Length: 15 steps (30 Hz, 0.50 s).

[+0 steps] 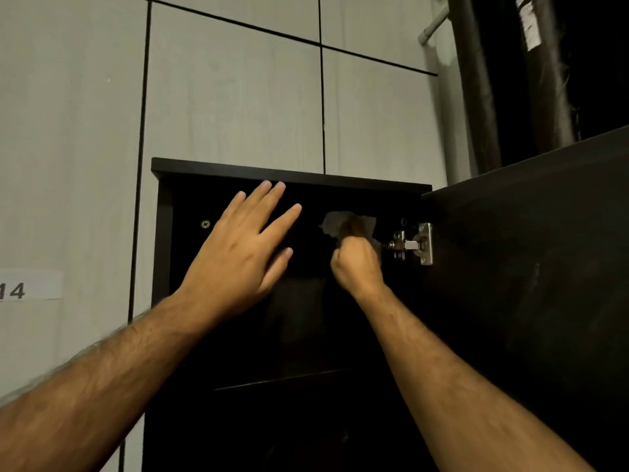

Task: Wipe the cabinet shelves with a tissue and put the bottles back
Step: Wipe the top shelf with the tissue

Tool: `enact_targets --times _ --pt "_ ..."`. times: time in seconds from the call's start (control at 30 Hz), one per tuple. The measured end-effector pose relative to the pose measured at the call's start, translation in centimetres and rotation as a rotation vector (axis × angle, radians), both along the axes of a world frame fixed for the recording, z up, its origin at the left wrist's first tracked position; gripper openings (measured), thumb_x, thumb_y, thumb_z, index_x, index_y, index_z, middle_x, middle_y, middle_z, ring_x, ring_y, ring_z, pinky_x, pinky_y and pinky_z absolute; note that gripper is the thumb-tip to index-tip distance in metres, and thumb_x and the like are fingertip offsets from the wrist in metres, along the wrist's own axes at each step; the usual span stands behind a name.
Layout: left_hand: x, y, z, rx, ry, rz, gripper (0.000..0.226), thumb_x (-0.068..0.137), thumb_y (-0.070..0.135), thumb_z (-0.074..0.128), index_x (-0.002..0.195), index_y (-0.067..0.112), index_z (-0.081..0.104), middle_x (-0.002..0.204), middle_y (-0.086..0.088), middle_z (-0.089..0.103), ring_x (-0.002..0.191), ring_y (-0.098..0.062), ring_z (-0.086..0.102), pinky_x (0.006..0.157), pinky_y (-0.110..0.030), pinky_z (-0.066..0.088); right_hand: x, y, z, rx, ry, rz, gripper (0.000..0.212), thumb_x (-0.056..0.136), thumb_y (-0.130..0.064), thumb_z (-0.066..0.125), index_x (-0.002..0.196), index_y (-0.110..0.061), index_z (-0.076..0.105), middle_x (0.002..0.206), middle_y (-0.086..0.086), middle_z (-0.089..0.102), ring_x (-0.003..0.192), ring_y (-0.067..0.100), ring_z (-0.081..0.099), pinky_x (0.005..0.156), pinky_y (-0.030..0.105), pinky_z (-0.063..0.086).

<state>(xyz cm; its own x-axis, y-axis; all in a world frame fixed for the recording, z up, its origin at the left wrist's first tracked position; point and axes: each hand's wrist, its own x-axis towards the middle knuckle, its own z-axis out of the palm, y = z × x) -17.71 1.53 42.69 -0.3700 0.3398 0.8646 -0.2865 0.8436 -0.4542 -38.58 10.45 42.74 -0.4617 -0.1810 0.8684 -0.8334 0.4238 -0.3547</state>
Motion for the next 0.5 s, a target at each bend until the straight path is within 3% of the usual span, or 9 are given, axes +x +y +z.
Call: enact_targets --times 0.07,0.1,0.17,0.27,0.37,0.5 --pt "-0.2 0.1 0.1 -0.017 -0.01 -0.005 0.058 0.095 0.036 0.042 0.148 0.013 0.038 0.158 -0.017 0.026 0.149 -0.03 0.017 0.12 -0.046 0.017 -0.9 -1.0 -0.3 0.066 -0.025 0.032 0.065 0.096 -0.024 0.051 0.148 0.004 0.024 0.153 0.021 0.03 0.141 0.03 0.032 0.114 0.036 0.032" --pt "-0.3 0.0 0.0 -0.02 -0.016 -0.009 0.058 0.095 0.036 0.042 0.148 0.013 0.039 0.158 -0.017 0.026 0.149 -0.029 0.017 0.12 -0.047 0.017 -1.5 -1.3 -0.7 0.072 -0.016 0.018 0.076 0.098 -0.035 0.047 0.154 -0.002 0.007 0.162 0.015 0.009 0.149 0.026 0.012 0.121 0.038 0.017" --pt "-0.4 -0.2 -0.2 -0.021 -0.025 -0.017 0.058 0.095 0.037 0.042 0.148 0.013 0.039 0.158 -0.017 0.026 0.149 -0.029 0.015 0.12 -0.046 0.017 -2.4 -1.6 -1.4 0.034 -0.058 0.014 0.083 0.098 -0.051 0.039 0.155 -0.012 -0.007 0.163 0.006 -0.011 0.15 0.019 -0.009 0.122 0.042 0.002" --pt "-0.6 -0.6 0.1 -0.057 -0.033 -0.042 0.058 0.095 0.037 0.041 0.148 0.014 0.039 0.158 -0.016 0.026 0.15 -0.028 0.014 0.121 -0.046 0.016 -3.2 -1.9 -1.2 -0.062 -0.123 0.025 0.084 0.097 -0.056 0.036 0.154 -0.016 -0.01 0.163 0.004 -0.013 0.15 0.017 -0.012 0.12 0.044 0.005" --pt "-0.8 -1.0 0.9 -0.076 -0.026 -0.085 0.057 0.095 0.037 0.041 0.148 0.014 0.039 0.158 -0.016 0.026 0.15 -0.028 0.014 0.121 -0.046 0.015 -3.3 -2.3 -0.2 -0.076 -0.03 -0.048 0.082 0.098 -0.056 0.035 0.155 -0.009 0.0 0.164 0.011 -0.004 0.15 0.023 -0.007 0.12 0.037 -0.002" --pt "-0.9 -1.4 0.9 -0.074 -0.029 -0.127 0.057 0.095 0.036 0.041 0.148 0.014 0.039 0.159 -0.015 0.025 0.15 -0.027 0.012 0.121 -0.045 0.014 -2.5 -2.8 -1.5 -0.141 -0.092 -0.063 0.085 0.097 -0.054 0.039 0.155 -0.009 -0.004 0.164 0.01 -0.006 0.15 0.022 -0.007 0.122 0.036 -0.003"
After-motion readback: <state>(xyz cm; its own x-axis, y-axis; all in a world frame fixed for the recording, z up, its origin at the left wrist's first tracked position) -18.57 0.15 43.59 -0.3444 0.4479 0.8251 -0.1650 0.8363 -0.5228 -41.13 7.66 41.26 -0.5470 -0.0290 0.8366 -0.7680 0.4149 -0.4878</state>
